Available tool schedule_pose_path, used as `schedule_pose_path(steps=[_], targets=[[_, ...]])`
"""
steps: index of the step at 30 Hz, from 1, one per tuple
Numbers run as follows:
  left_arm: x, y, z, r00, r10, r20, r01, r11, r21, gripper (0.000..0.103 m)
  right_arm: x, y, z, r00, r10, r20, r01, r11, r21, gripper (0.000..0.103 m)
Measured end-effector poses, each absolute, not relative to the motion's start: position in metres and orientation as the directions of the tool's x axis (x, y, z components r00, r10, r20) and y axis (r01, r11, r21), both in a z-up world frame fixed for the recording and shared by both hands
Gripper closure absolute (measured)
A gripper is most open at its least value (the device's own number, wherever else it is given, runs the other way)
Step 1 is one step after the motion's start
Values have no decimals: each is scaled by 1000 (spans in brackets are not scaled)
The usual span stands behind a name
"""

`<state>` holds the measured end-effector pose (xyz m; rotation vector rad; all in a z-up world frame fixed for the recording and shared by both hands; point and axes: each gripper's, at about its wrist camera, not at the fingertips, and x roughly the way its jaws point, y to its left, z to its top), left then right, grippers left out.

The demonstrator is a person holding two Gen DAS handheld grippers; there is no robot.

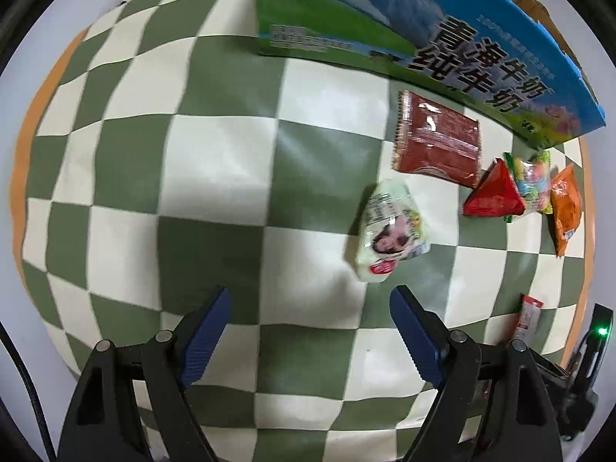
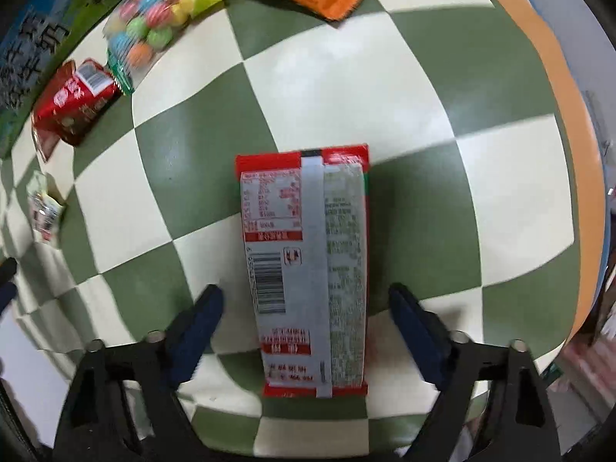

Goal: Organize snacks
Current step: 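Grasp the small white snack bag with left tool while right tool grasps red-white noodle pack, then carry both packs into the box and open both tools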

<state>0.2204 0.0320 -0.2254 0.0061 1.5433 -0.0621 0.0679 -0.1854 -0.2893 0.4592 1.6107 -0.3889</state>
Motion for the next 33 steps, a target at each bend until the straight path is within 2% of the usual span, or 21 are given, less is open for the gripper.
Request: schedule_pose_path(steps=[1, 3, 6, 9, 11, 12, 13, 25, 28, 29, 33], targets=[[223, 30, -228, 20, -51, -998, 42, 998, -50, 19, 71, -183, -288, -54, 49, -997, 495, 869, 16, 43], [229, 25, -232, 10, -76, -997, 33, 997, -76, 20, 78, -178, -285, -24, 58, -998, 474, 880, 40, 49], [242, 16, -238, -4, -105, -994, 22, 994, -105, 28, 96, -170, -277, 21, 58, -998, 430, 901, 61, 52], [257, 3, -251, -38, -119, -992, 28, 992, -120, 32, 112, -166, -273, 53, 77, -996, 413, 906, 92, 52], [265, -6, -264, -76, -126, -989, 32, 991, -128, 48, 121, -165, -273, 62, 91, -994, 407, 907, 108, 52], [266, -11, -271, -100, -132, -986, 34, 990, -136, 61, 126, -163, -274, 61, 98, -993, 401, 909, 115, 52], [268, -13, -276, -113, -143, -983, 32, 989, -147, 68, 129, -162, -275, 59, 105, -993, 399, 909, 120, 52], [220, -1, -284, -161, -137, -977, 72, 986, -150, 67, 124, -127, -287, -1, 246, -969, 359, 905, 229, 52], [222, 4, -298, -195, -183, -963, 21, 981, -191, 62, 126, -126, -293, -12, 258, -966, 376, 897, 235, 47], [223, 4, -301, -195, -190, -962, 7, 981, -195, 62, 136, -130, -296, -14, 272, -962, 383, 890, 246, 43], [221, 1, -305, -178, -178, -968, -19, 984, -177, 64, 145, -140, -301, -31, 281, -959, 387, 888, 248, 41]])
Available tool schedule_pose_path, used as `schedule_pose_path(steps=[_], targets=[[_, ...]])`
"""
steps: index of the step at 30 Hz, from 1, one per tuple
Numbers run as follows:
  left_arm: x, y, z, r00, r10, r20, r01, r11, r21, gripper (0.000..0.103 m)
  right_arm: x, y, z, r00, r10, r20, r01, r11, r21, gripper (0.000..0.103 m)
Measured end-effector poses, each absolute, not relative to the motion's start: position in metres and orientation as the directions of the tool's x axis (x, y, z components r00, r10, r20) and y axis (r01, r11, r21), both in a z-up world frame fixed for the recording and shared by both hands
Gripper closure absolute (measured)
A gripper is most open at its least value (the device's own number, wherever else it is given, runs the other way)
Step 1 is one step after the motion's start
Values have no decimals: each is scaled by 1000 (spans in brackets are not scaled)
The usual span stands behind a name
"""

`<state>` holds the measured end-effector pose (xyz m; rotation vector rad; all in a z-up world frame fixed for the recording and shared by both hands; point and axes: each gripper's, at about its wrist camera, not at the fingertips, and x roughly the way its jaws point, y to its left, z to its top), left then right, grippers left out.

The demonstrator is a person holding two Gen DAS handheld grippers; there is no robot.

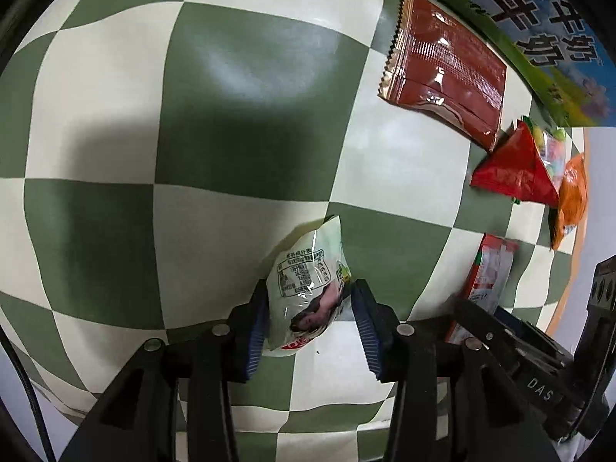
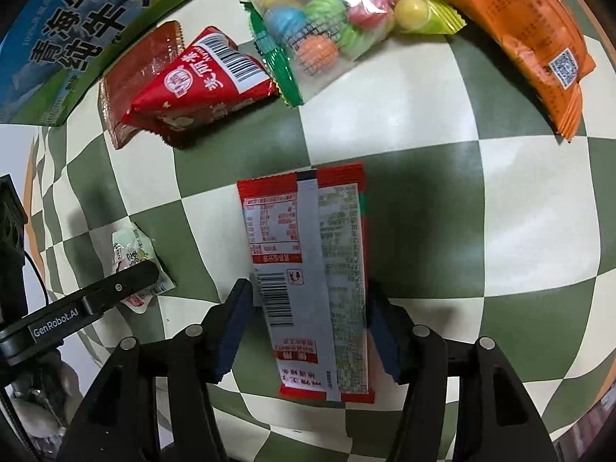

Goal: Organize snacks
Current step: 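Carry both packs into the box and open both tools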

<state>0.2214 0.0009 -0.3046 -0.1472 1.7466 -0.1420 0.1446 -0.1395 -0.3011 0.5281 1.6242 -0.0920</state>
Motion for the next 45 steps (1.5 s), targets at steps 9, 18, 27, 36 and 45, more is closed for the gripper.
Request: schedule_pose_path(steps=[9, 18, 27, 36, 45], targets=[[212, -25, -275, -95, -108, -990, 73, 991, -115, 70, 132, -137, -299, -3, 255, -967, 378, 896, 234, 56], [211, -37, -233, -44, -163, -986, 90, 982, -167, 70, 142, -128, -246, 88, 291, -953, 313, 900, 304, 57], [253, -60, -128, 80, -327, -942, 161, 936, -312, 70, 166, -142, -148, 275, 383, -882, 261, 853, 452, 57], [363, -69, -62, 185, -314, -931, 208, 939, -275, 70, 263, -182, -57, 470, 263, -843, 227, 887, 403, 57], [453, -56, -116, 67, -165, -984, 164, 975, -152, 70, 361, -213, -88, 394, 127, -910, 263, 933, 244, 57]])
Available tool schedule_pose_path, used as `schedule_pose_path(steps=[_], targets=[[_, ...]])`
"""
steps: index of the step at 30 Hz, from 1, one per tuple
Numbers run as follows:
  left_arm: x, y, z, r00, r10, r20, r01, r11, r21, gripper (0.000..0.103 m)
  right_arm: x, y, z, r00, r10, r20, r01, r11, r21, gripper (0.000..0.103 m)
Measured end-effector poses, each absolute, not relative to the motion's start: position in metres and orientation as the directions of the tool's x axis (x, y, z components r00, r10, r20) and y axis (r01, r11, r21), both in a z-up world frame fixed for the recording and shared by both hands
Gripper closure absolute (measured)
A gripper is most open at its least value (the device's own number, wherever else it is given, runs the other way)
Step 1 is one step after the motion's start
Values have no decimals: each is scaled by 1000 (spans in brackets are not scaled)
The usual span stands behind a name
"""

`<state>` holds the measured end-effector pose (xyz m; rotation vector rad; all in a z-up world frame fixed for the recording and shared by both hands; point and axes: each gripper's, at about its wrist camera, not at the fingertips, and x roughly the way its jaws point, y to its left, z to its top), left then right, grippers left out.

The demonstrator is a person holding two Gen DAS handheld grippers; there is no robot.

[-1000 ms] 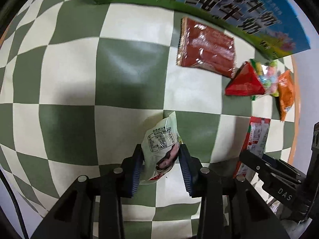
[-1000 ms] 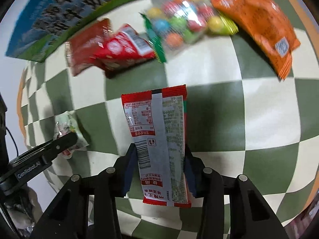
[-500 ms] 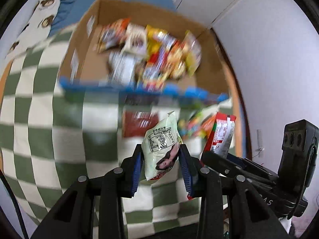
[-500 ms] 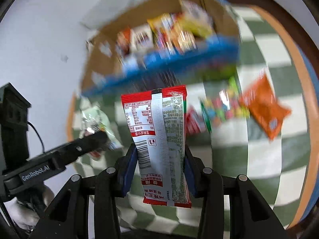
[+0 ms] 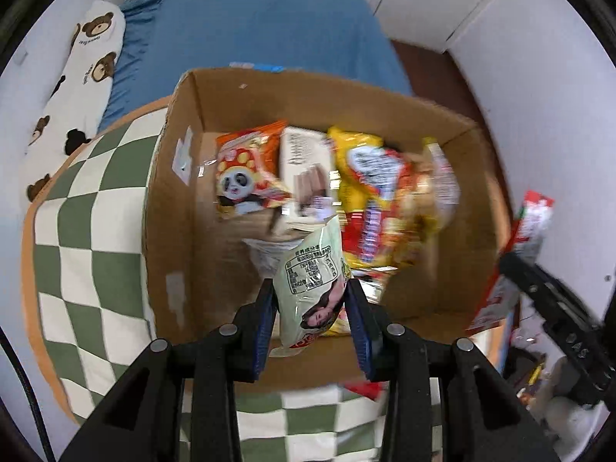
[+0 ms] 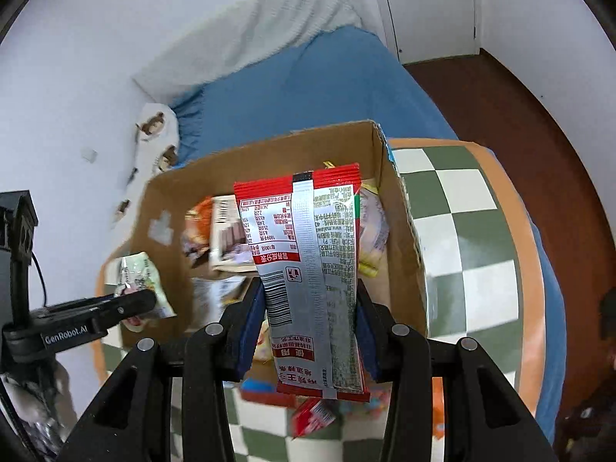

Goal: Organize snacks
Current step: 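Carry both packs into the box and open both tools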

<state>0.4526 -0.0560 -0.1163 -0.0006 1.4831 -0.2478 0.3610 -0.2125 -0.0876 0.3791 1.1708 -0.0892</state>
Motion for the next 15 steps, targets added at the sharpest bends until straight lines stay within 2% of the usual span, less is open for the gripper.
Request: schedule_pose_path(steps=[6, 10, 12, 14, 15], targets=[[472, -44, -166, -14, -24, -1000, 179, 984, -26, 70, 383, -212, -135, 305, 122, -945, 260, 944, 205, 57], [473, -36, -185, -54, -8, -998, 159, 987, -17, 69, 387, -213, -166, 234, 171, -957, 262, 937, 232, 55], [471, -33, -189, -71, -6, -997, 149, 989, -17, 66, 388, -213, -181, 175, 196, -965, 272, 932, 239, 44], [470, -37, -189, -66, -23, -998, 168, 985, -34, 50, 386, -210, -189, 149, 175, -973, 268, 940, 210, 6], [469, -40, -188, -58, -25, -998, 180, 983, -35, 31, 386, -209, -192, 137, 156, -978, 265, 946, 188, 3]])
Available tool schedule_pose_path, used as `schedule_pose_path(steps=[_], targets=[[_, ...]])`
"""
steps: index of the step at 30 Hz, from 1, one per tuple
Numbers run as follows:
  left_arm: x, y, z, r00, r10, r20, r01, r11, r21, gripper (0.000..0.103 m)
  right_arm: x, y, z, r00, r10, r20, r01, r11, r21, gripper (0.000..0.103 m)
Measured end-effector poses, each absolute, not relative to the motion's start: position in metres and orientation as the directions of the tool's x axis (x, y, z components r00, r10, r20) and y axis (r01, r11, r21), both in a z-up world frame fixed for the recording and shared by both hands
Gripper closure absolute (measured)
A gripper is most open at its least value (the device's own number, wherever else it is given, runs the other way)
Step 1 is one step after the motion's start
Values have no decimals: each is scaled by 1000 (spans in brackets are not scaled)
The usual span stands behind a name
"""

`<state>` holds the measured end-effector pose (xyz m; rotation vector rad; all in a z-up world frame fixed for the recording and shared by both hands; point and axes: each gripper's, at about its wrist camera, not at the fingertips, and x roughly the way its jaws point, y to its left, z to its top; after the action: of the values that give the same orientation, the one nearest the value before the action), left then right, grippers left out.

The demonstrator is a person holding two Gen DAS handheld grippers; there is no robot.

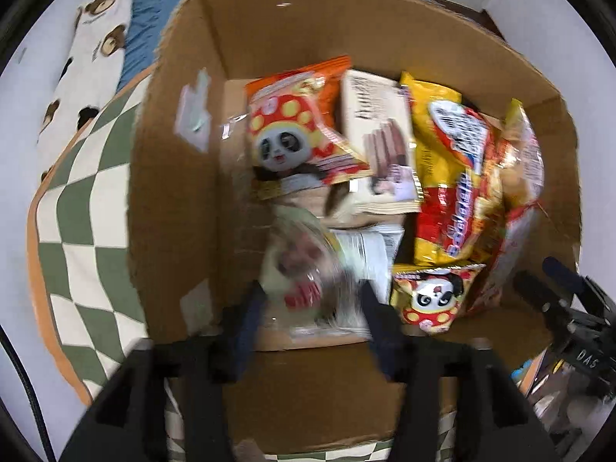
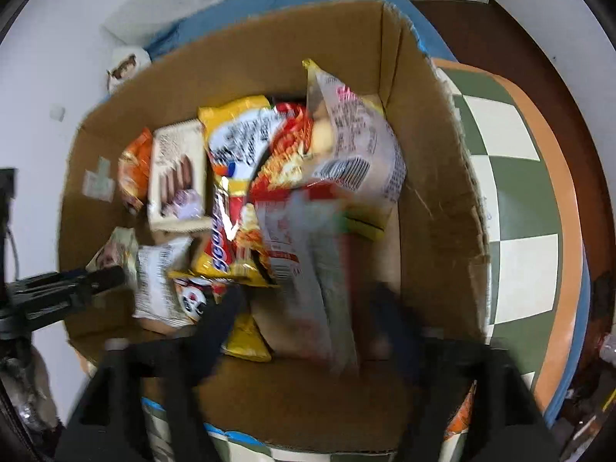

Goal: Organize snacks
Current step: 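Carry both packs into the box and open both tools, then lift both tools out of the box toward the remaining snacks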

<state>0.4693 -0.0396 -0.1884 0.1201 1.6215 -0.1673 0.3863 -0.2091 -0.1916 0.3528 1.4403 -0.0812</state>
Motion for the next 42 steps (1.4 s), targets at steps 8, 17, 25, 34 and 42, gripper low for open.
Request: schedule_pose_path(steps=[8, 17, 25, 34, 42], targets=[[467, -44, -185, -4, -36, -999, 178, 983, -36, 24, 385, -204, -192, 128, 148, -981, 262, 948, 177, 3], [439, -46, -150, 167, -50, -985, 181, 983, -19, 22, 366, -200, -157, 220, 96, -971, 250, 956, 152, 3], [390, -46, -112, 302, -80, -950, 172, 985, -28, 22, 335, -187, -114, 324, 22, -946, 206, 974, 93, 3], [338, -41, -72, 422, -98, -901, 169, 985, -28, 22, 288, -177, -78, 413, 2, -911, 195, 977, 90, 3], [298, -35, -41, 508, -97, -856, 151, 988, -23, 22, 254, -171, -43, 493, -3, -870, 195, 975, 107, 3]])
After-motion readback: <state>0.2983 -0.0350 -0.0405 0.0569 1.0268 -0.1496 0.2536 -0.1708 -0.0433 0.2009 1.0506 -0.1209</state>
